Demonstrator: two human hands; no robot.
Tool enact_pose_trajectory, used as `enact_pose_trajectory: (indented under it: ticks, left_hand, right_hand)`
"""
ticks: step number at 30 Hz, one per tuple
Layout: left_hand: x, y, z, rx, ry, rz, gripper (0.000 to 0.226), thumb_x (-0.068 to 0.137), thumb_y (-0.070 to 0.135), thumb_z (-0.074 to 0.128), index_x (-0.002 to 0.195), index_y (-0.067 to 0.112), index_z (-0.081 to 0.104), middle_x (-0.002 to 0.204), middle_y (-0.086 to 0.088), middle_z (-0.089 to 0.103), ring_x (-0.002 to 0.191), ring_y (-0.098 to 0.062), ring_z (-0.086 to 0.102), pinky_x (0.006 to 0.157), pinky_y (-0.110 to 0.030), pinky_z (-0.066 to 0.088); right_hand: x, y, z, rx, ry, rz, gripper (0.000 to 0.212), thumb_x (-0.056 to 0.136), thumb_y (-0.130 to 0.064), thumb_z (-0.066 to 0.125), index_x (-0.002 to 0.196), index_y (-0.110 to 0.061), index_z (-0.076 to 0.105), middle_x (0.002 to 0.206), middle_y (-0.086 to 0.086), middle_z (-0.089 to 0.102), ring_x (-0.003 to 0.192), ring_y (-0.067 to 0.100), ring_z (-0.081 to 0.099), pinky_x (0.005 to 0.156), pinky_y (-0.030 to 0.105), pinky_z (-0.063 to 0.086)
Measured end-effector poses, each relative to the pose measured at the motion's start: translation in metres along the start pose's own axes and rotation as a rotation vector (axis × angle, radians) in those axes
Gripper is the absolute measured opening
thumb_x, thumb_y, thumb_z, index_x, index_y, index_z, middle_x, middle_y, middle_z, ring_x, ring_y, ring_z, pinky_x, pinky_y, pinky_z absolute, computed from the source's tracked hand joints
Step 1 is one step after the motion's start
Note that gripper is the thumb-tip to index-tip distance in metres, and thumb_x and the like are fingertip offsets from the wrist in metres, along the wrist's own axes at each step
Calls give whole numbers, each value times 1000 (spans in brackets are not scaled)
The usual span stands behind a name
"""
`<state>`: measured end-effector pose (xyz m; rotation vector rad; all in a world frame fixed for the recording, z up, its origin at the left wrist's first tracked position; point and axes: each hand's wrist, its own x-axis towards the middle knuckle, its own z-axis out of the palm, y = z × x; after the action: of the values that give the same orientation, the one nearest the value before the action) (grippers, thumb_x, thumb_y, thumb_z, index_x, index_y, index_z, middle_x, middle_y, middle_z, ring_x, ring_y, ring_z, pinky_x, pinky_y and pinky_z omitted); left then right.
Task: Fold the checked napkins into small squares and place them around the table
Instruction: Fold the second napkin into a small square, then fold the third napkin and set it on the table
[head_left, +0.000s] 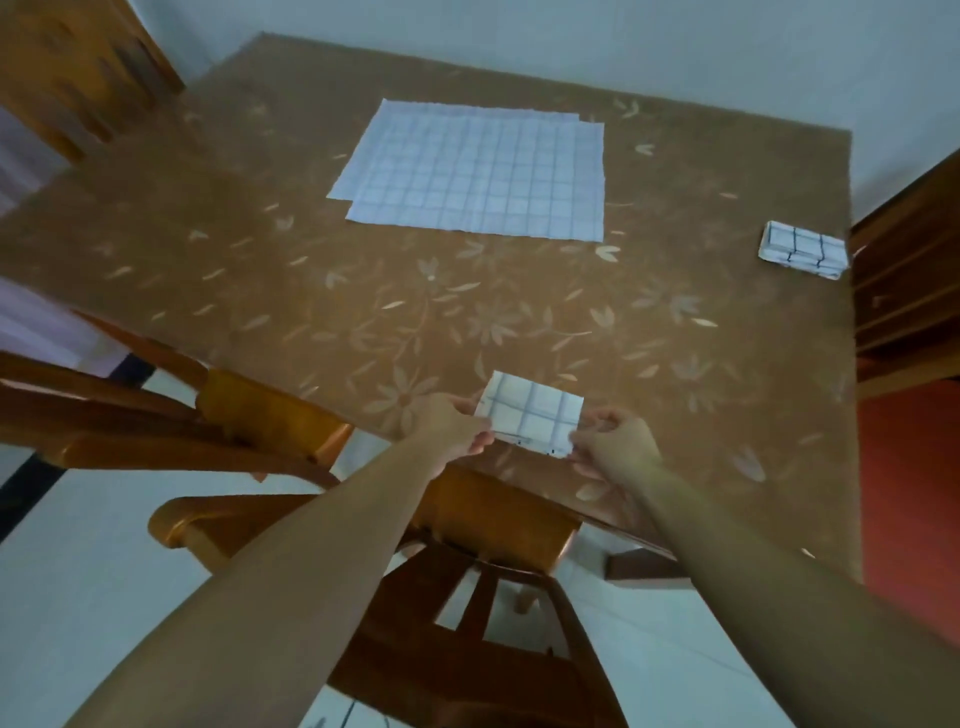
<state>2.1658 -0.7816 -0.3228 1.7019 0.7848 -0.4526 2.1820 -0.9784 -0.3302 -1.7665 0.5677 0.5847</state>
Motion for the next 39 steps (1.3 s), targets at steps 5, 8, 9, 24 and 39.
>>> enact_pose_trajectory:
  ticks: [5,8,9,24,39]
  left_hand:
    - [20,-15,6,140,107,-4,22,82,2,73,101,1,64,74,-11,68,65,-17,67,63,-28,61]
    - [26,-16,10,307,128,36,16,81,11,75,94,10,66,72,-8,68,63,-16,67,60,-29,60]
    - [27,-14,9,407,146,65,16,78,18,76,90,15,64,73,-6,69,66,-18,69,62,-32,61]
    - [5,24,-93,812,-30,520,51,89,40,61,135,19,51,130,-3,59,115,-20,57,93,-33,49]
    - [-48,43,-313,972,134,798,53,88,42,60,139,31,47,145,3,47,132,-23,44,106,-43,41]
  right_hand:
    - [21,10,7,-265,55,-102,12,83,0,67,92,-7,64,82,10,71,56,16,66,52,28,59]
    - [33,8,6,-453,8,-180,11,82,-3,65,83,-14,65,81,7,72,59,16,69,60,29,60]
    - [34,6,7,-507,-9,-195,13,82,-4,64,80,-16,64,81,6,72,65,18,71,64,32,61]
    - [-30,-26,35,-758,167,-324,31,87,-26,61,117,-19,62,109,2,67,89,20,64,80,35,56]
    - [-175,-100,192,-854,278,-574,47,89,-40,61,131,-20,55,135,3,57,120,22,56,97,35,46]
